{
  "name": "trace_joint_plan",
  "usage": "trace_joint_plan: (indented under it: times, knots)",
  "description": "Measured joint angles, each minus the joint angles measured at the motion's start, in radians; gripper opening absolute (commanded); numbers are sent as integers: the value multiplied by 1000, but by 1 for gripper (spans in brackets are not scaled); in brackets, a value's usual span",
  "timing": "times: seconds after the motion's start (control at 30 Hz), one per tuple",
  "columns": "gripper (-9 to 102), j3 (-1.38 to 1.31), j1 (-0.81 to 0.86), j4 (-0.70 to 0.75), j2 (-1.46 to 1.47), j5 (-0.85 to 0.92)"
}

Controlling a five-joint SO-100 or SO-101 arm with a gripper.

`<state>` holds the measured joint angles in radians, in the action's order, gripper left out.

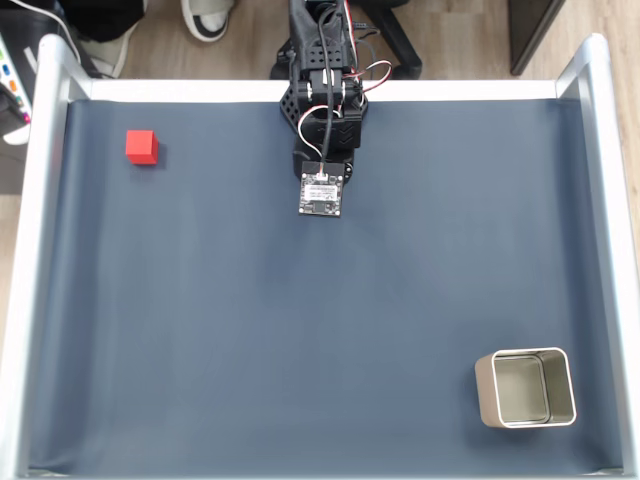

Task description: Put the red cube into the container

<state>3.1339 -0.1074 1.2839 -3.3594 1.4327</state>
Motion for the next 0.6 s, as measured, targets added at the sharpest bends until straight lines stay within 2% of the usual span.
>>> trace_joint_plan:
  times: [0.17,0.6]
  knots:
    - [0,0,-5,14,0,91]
    - [0,0,-5,14,0,95]
